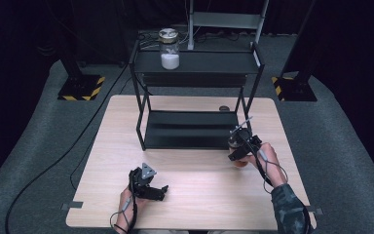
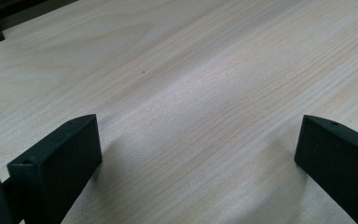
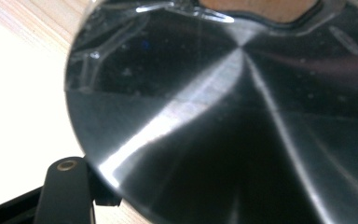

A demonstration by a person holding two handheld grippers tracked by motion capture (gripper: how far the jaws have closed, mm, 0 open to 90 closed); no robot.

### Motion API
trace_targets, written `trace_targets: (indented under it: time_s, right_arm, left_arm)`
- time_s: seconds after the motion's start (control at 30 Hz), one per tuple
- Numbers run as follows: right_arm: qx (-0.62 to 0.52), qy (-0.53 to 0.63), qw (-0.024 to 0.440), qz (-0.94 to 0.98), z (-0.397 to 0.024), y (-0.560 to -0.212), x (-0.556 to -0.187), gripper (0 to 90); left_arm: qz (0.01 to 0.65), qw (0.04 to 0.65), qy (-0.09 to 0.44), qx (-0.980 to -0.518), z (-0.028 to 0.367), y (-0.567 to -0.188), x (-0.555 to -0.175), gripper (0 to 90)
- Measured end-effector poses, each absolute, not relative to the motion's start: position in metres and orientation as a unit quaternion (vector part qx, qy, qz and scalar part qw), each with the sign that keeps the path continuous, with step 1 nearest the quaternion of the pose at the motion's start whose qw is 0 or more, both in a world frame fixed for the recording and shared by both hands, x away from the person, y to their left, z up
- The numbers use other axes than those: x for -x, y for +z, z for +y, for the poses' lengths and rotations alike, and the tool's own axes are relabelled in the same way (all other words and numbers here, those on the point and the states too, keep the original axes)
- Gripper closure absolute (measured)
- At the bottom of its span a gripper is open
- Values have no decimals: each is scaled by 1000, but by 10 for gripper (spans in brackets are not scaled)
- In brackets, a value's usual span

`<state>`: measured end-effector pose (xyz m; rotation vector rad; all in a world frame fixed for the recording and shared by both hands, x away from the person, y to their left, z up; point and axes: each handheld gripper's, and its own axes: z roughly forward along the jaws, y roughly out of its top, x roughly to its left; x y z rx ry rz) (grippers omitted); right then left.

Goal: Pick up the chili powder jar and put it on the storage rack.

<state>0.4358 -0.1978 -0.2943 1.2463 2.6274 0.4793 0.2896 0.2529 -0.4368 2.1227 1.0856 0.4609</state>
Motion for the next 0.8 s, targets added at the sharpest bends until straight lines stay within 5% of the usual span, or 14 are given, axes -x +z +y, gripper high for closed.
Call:
trace_targets:
  time_s: [0.8]
  right_arm:
    - [-410,140,90,897,-184,-261,-458,303]
  left_arm:
    - [420,350,177,-819,253,-437,-290,0]
